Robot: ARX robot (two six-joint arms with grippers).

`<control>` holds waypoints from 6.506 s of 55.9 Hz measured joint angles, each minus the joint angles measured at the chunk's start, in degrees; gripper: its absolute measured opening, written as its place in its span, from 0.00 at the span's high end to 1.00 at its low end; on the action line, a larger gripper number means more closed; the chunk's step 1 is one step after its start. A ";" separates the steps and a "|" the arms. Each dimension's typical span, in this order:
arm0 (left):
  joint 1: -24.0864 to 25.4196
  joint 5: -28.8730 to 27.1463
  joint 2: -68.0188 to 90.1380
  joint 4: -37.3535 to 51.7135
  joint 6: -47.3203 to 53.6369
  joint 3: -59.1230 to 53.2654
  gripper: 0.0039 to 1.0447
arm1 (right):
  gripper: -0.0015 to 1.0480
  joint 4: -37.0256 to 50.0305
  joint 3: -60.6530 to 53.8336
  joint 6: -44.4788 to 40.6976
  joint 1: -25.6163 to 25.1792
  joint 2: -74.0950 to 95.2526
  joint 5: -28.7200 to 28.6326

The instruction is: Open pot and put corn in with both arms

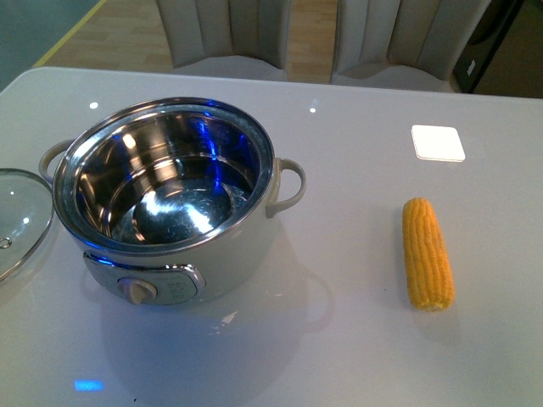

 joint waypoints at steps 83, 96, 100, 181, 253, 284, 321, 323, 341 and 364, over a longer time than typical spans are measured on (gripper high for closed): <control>1.99 8.48 -76.59 -20.46 -3.56 -37.73 0.07 | 0.09 0.00 0.00 0.00 0.00 0.00 0.00; -0.15 8.83 -98.57 -37.64 -4.70 -41.13 0.07 | 0.09 0.00 0.00 0.00 0.00 0.00 0.00; -0.76 8.96 -104.91 -43.39 -4.68 -41.88 0.07 | 0.09 0.00 0.00 0.00 0.00 0.00 0.00; -23.08 -4.00 -150.31 -69.99 -1.14 -54.69 0.97 | 0.09 -0.02 0.00 0.00 0.00 -0.02 0.00; -23.08 -4.00 -150.35 -69.99 -0.96 -54.69 0.07 | 0.09 15.56 38.07 -0.35 14.73 111.54 6.62; -23.08 -4.00 -150.35 -69.99 -0.96 -54.69 0.07 | 0.23 14.64 48.26 3.17 13.03 127.29 7.72; -23.08 -4.00 -150.35 -69.99 -0.96 -54.69 0.07 | 0.77 12.57 40.89 6.10 7.06 109.94 -3.50; -23.08 -4.00 -150.35 -69.99 -0.96 -54.69 0.07 | 0.78 11.78 40.72 6.62 6.80 107.86 -4.42; -23.08 -4.00 -150.35 -69.99 -0.96 -54.69 0.07 | 0.78 5.07 43.54 13.44 10.34 93.88 -10.93; -23.08 -4.00 -150.35 -69.99 -0.96 -54.69 0.07 | 0.78 3.72 55.93 23.54 24.26 99.27 -11.47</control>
